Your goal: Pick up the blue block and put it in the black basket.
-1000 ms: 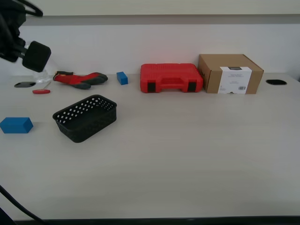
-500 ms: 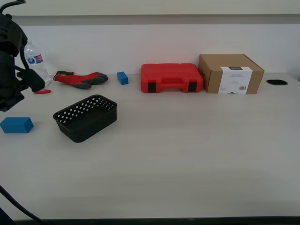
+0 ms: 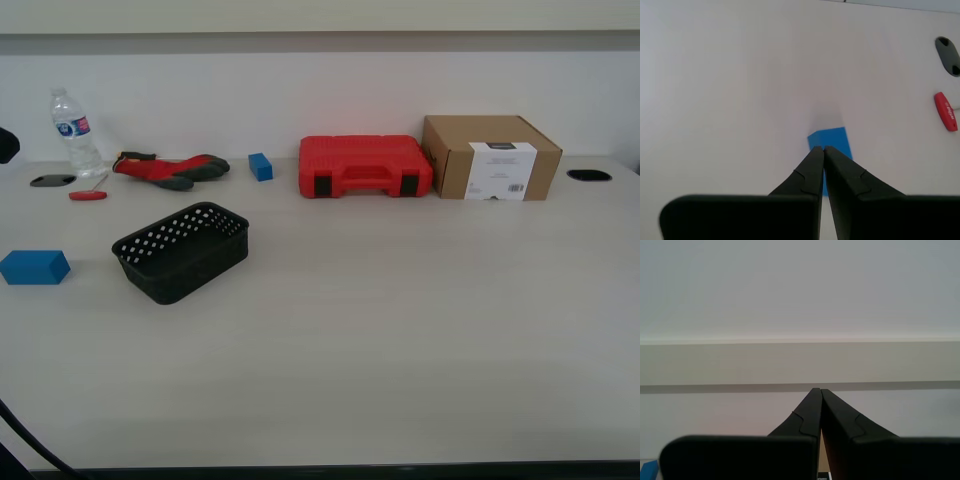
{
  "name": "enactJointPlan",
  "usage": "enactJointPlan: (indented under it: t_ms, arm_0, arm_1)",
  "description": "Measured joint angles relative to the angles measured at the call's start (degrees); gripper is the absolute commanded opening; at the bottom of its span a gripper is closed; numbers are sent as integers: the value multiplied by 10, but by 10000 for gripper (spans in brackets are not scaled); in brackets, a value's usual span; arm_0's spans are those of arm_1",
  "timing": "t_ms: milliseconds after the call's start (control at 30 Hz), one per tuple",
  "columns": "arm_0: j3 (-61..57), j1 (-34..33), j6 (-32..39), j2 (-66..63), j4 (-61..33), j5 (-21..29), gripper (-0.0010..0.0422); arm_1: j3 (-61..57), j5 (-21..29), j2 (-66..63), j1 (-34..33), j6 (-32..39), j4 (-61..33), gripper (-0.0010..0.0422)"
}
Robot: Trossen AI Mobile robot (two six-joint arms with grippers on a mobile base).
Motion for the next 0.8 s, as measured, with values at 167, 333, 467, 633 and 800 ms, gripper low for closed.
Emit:
enactJointPlan:
  t_ms: [167, 333, 467, 633, 800]
  arm_0:
    - [0, 0, 0, 0, 0, 0, 0]
    - [0, 0, 0, 0, 0, 0, 0]
    - [0, 0, 0, 0, 0, 0, 0]
    - [0, 0, 0, 0, 0, 0, 0]
    - [0, 0, 0, 0, 0, 0, 0]
  arm_1:
    - [106, 123, 117, 12, 46, -4, 0]
    - [173, 156, 202, 13, 48, -52, 0]
    - [181, 146, 226, 18, 69, -60, 7]
    - [181, 170, 231, 40, 99, -83, 95]
    - [197, 158, 231, 43, 82, -85, 274]
